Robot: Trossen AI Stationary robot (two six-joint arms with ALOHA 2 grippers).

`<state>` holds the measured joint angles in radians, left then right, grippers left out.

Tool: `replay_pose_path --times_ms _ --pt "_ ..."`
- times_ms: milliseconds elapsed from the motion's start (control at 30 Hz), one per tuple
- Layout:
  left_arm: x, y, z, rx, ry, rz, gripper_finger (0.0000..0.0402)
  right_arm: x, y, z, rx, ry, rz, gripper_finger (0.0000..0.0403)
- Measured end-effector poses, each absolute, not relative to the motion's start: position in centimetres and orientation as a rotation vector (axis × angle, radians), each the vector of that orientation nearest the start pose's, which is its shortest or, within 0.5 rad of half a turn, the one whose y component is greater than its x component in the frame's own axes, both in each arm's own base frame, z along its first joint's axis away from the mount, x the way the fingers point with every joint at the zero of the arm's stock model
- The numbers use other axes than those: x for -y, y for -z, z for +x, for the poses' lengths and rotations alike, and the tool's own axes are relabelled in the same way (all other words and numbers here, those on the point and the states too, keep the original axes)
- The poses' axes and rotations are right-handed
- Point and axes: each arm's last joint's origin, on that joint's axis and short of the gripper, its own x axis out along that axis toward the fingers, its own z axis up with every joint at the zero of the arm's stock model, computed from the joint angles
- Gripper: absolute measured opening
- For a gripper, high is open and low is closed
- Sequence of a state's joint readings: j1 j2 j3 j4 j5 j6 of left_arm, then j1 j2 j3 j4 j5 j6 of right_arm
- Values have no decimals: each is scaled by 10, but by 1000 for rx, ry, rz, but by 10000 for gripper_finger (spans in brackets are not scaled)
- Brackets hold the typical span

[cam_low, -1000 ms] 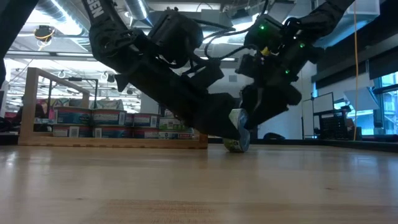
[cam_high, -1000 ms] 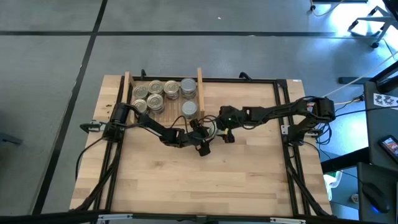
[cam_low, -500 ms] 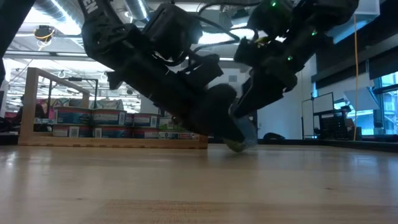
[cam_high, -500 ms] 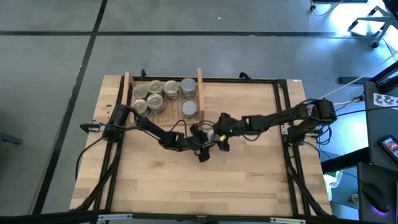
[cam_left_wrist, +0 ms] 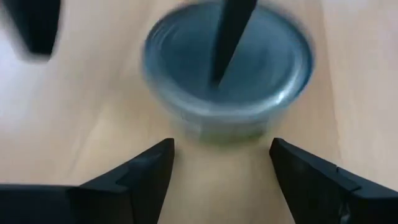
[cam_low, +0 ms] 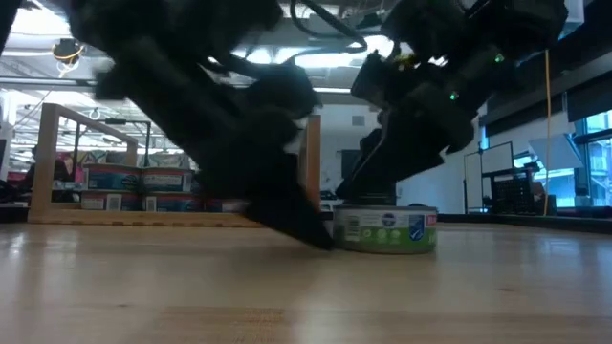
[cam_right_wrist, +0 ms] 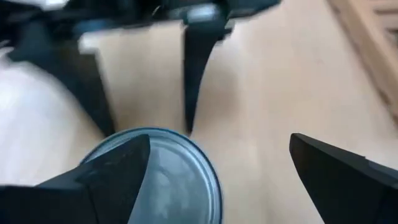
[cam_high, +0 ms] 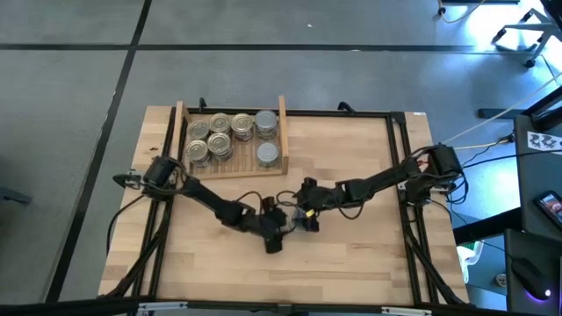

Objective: Stack canned seafood by type on shelf
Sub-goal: Stack the green tuna can on top of the other green tuna can

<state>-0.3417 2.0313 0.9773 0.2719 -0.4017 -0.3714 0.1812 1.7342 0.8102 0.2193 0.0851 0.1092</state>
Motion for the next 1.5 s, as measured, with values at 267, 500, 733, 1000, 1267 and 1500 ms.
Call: replay_pose_path --times_ms 267,500,733,1000,1267,1500 --pt "140 -137 325 -805 -88 20 266 -89 -190 320 -771 -122 3 386" --pt "124 -158 351 -568 9 63 265 -116 -202 298 -857 -90 200 386" --pt "89 -135 375 -547 89 25 146 -159 -190 286 -869 -127 243 386" --pt "66 -113 386 -550 87 14 7 -182 -187 280 -666 81 62 386" --pt "65 -97 388 -564 128 47 16 -174 -153 300 -722 98 27 385" --pt "63 -73 392 -563 144 85 3 -174 -138 302 -742 98 -172 385"
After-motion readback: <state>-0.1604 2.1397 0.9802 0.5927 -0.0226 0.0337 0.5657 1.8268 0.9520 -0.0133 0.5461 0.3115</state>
